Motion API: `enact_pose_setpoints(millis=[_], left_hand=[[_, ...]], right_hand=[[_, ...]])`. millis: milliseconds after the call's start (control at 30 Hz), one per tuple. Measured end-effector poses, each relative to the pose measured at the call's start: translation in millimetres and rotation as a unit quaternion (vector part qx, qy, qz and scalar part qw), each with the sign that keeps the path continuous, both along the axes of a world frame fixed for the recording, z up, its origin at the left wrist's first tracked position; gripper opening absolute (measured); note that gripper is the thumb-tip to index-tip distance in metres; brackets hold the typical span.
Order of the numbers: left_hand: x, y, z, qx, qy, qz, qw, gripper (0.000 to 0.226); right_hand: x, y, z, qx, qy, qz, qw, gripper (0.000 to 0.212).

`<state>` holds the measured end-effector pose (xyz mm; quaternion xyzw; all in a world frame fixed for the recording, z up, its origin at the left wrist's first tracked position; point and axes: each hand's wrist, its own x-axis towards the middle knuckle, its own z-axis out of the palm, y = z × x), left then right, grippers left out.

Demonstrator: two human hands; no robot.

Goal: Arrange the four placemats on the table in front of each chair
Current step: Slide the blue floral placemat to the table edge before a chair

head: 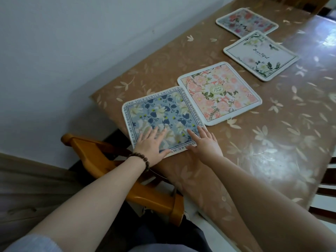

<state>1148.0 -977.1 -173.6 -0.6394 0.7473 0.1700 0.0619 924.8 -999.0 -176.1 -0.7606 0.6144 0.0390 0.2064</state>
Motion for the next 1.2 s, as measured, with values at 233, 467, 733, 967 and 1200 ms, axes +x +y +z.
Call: enact_pose_setpoints(millis=[233,467,733,967,1200], left_hand=[[36.0,-39.6,3.3,0.012,-0.015,-0.033,0.999,0.081],[81.6,-120.6,-3.6,0.023,-0.041,-0.104,0.993,0.092],[118.4,-188.3,-19.8,0.047,-0.051,-0.193,0.979,0.101],[127.7,-199.9,-30.4,0.086,-0.043,-0.216,0.972,0.106],[130.3,-194.6,-32.9,0.068,-0.032,-0.225,0.971,0.097]], right_hand=[[16.9,3.2,-3.7,-0.003,-0.001,-0.06,0.998,0.073],[42.5,2.6,-20.7,0.01,0.004,-0.204,0.979,0.085],[89.4,9.6,-29.9,0.028,0.001,-0.362,0.932,0.09],[112.7,13.4,-29.8,0.035,-0.02,-0.428,0.903,0.09],[117.1,10.9,-30.4,0.032,-0.049,-0.434,0.899,0.087]])
